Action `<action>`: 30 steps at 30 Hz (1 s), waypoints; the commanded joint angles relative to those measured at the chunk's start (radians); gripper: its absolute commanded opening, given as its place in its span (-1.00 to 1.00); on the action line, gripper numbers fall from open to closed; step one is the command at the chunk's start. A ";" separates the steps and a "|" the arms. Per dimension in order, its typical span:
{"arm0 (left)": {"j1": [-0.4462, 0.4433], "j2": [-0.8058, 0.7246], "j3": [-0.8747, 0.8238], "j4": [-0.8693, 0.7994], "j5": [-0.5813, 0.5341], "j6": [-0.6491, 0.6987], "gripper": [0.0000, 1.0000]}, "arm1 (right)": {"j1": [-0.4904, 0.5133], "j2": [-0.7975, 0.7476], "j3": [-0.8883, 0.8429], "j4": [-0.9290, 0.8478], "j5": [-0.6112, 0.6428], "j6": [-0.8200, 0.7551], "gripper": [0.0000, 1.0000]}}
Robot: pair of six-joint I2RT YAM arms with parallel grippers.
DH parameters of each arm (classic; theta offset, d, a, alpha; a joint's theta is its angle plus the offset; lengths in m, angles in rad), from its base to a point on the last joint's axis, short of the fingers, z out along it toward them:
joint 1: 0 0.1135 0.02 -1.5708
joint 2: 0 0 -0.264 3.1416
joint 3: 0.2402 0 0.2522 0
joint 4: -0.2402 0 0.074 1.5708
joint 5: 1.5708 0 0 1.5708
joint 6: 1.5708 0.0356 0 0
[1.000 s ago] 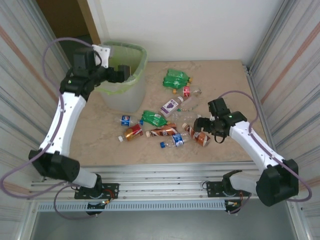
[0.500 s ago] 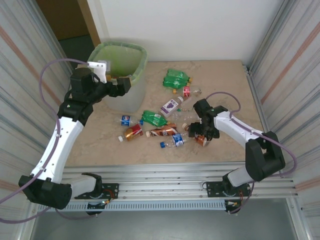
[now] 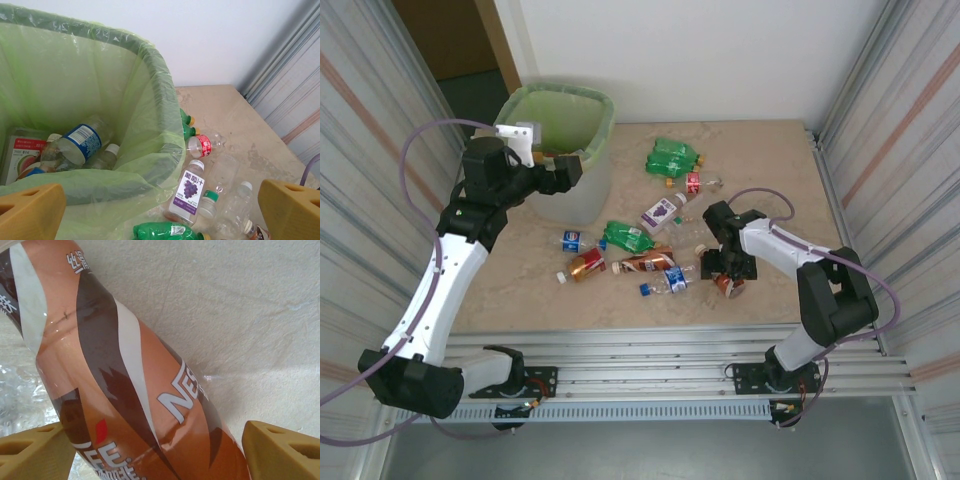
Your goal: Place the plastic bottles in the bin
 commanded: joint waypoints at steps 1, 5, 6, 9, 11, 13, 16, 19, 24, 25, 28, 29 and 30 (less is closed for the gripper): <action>0.001 -0.003 -0.007 0.034 0.009 -0.012 0.97 | -0.013 0.015 0.013 -0.042 0.016 0.015 0.64; 0.001 -0.008 -0.008 0.034 0.000 -0.013 0.97 | -0.023 0.021 0.009 -0.056 0.010 0.025 0.62; 0.000 -0.008 -0.008 0.035 -0.002 -0.014 0.97 | -0.028 0.020 0.007 -0.058 0.008 0.029 0.62; 0.001 -0.004 -0.007 0.038 -0.003 -0.015 0.97 | -0.048 0.028 -0.001 -0.060 -0.006 0.039 0.59; 0.001 -0.004 -0.005 0.038 -0.005 -0.017 0.98 | -0.061 0.031 -0.009 -0.059 -0.015 0.047 0.57; 0.000 -0.002 -0.002 0.038 -0.005 -0.018 0.98 | -0.073 0.033 -0.019 -0.053 -0.023 0.053 0.57; 0.001 -0.002 -0.003 0.041 -0.011 -0.027 0.97 | -0.086 0.036 -0.032 -0.045 -0.036 0.059 0.56; 0.001 -0.004 -0.005 0.041 -0.015 -0.030 0.97 | -0.090 0.039 -0.046 -0.034 -0.040 0.069 0.55; 0.002 -0.002 -0.005 0.043 -0.018 -0.033 0.97 | -0.096 0.042 -0.066 -0.001 -0.047 0.085 0.47; 0.002 -0.002 -0.006 0.042 -0.017 -0.032 0.97 | -0.098 0.044 -0.069 0.006 -0.046 0.087 0.44; 0.002 -0.001 -0.009 0.041 -0.017 -0.036 0.98 | -0.097 0.045 -0.075 0.022 -0.036 0.096 0.31; 0.002 -0.001 -0.011 0.041 -0.019 -0.039 0.97 | -0.097 0.041 -0.078 0.026 -0.035 0.098 0.28; 0.002 -0.002 -0.013 0.043 -0.023 -0.041 0.98 | -0.096 0.036 -0.079 0.031 -0.030 0.101 0.25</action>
